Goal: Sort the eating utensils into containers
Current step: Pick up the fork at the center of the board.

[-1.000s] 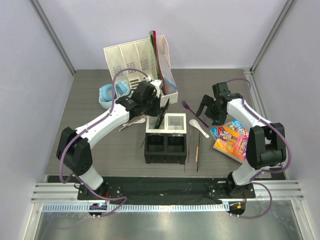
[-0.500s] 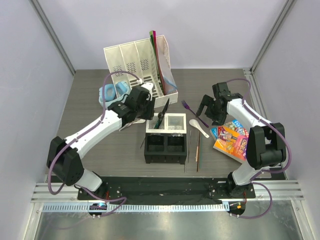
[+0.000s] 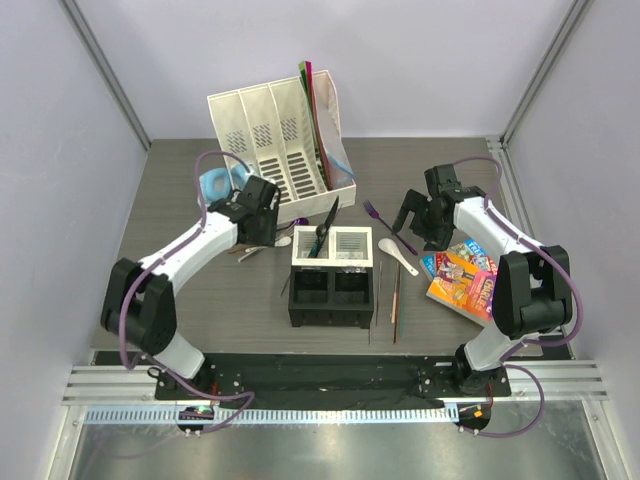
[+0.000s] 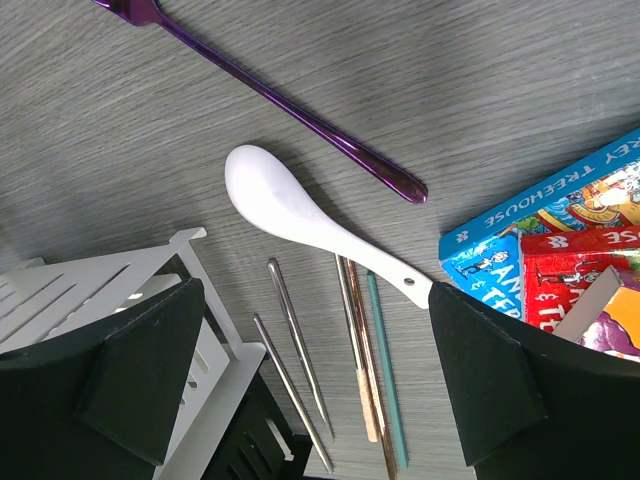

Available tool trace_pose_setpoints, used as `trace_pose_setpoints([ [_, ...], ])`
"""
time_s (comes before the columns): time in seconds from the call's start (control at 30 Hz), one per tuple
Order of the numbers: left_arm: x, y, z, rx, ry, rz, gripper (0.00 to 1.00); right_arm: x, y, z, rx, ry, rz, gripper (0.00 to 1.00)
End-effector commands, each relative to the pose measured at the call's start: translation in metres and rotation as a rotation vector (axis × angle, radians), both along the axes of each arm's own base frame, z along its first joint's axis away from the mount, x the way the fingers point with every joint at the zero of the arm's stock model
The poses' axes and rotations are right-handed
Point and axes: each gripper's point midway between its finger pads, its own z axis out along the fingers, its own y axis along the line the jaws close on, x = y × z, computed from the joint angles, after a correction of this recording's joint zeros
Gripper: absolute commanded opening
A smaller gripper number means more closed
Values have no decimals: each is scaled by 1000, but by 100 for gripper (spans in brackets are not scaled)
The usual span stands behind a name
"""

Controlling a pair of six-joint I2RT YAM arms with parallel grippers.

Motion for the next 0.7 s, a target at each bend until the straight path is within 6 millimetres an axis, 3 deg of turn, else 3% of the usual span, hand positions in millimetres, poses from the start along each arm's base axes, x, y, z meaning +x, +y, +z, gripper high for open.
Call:
trace_pose_setpoints([
  [0.0,4,6,-26,93,113,-50,48,10,2,9,12,-43,11,100],
  [0.2,11,-6,-52,111,201,-135,48,7,2,9,10,-43,15,100],
  [0.43,15,10,-54,202,172,-162,47,3,0,6,5,-32,16,100],
  [0.57,16,0,-55,174,160,-245,45,5,3,5,11,-28,22,100],
  [0.67,22,7,-55,218,120,-245,44,6,3,5,13,-28,23,100],
])
